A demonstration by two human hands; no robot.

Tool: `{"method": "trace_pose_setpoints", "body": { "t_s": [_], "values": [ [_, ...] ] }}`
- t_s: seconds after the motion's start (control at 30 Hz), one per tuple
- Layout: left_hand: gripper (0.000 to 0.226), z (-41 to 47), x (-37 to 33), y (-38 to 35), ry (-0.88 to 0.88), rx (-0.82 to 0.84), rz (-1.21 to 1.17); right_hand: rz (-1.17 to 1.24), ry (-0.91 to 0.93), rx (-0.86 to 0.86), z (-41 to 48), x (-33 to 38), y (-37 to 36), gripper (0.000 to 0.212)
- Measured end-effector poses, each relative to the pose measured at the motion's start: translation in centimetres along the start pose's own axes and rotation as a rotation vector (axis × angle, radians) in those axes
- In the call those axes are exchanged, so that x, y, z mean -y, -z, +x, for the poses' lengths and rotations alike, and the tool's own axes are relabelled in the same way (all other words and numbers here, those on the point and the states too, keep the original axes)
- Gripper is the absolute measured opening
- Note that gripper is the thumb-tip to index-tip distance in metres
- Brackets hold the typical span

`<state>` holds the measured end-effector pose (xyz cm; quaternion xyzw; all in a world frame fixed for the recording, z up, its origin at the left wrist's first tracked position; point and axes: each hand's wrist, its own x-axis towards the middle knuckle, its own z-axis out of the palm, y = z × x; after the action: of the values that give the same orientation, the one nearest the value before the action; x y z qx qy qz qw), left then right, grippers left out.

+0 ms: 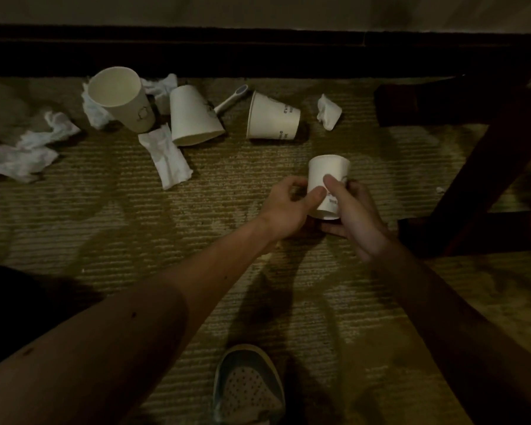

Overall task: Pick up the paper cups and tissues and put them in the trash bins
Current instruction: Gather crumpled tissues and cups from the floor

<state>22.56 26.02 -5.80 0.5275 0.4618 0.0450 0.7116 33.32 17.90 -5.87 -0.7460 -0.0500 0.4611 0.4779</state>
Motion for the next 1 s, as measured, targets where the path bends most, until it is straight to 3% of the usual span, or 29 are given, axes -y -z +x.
{"method": "trace_pose_setpoints", "body": {
  "t_s": [0.13,0.27,0.37,0.5,0.67,0.87,1.0],
  "values": [
    [0.037,1.0,-1.2,1.0,-0.082,-0.012,0.123,0.022,0.012,0.009,1.2,1.0,-0.9,0.067],
    [0.03,3.0,-2.9,3.4,-0.207,-0.372,0.143,0.076,-0.02,0.026,2.9,2.6,-1.4,0.067],
    [0.047,4.5,-3.5,5.5,-0.25,-0.555,0.149,0.098,-0.025,0.036,3.6,3.6,-1.6,0.065],
    [0.059,6.1,-3.9,7.0,-0.173,-0.439,0.207,0.1,-0.007,0.091,3.8,4.2,-2.2,0.06],
    [0.018,6.3,-4.1,6.9,-0.221,-0.401,0.332,0.113,0.01,0.167,3.4,4.2,-2.6,0.039],
    [0.026,3.7,-3.0,8.7,-0.367,-0.422,0.585,0.277,-0.015,0.17,2.9,4.2,-2.6,0.055],
    [0.024,1.2,-1.9,11.1,-0.452,-0.343,0.556,0.372,-0.071,0.219,2.5,4.0,-3.3,0.057]
  ]
}}
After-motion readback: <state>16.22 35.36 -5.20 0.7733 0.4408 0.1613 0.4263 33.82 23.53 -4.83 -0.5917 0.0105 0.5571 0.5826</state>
